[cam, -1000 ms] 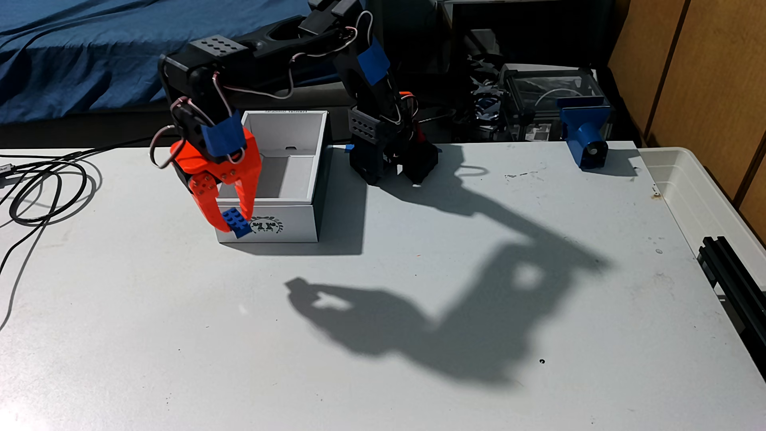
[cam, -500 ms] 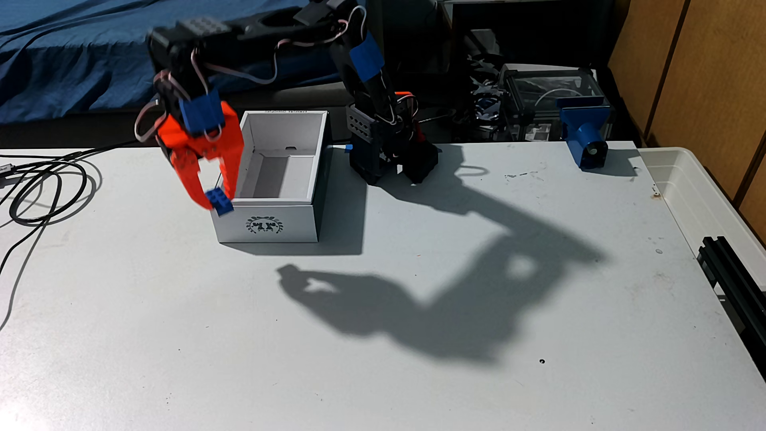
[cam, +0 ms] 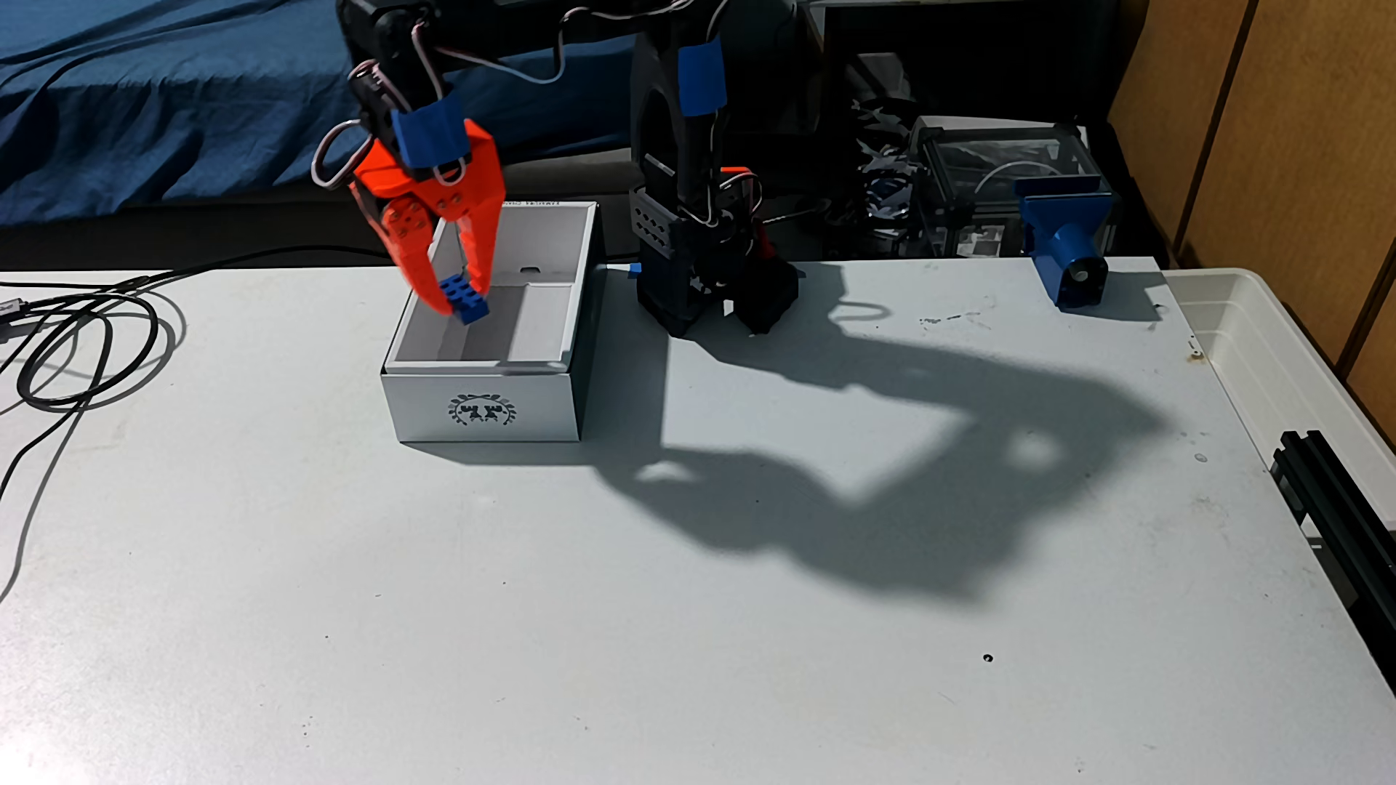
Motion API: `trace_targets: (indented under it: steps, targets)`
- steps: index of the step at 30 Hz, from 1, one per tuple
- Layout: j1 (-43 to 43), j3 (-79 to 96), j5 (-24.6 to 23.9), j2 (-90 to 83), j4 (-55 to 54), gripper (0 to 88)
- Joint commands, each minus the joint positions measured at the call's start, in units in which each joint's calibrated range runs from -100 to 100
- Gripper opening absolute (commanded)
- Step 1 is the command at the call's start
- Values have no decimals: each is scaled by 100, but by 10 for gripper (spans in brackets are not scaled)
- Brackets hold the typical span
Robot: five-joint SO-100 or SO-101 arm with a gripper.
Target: Grab the blue brick and place in box
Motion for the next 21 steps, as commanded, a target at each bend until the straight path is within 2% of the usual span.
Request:
trace_targets:
  steps: [1,11,19,21]
  targets:
    - [229,389,239,-656,-136,12]
    - [763,1809,771,-1290,-1196,11]
    - [897,2191,860,-1299,-1506,14]
    - [905,2191,860,-1299,-1489,46]
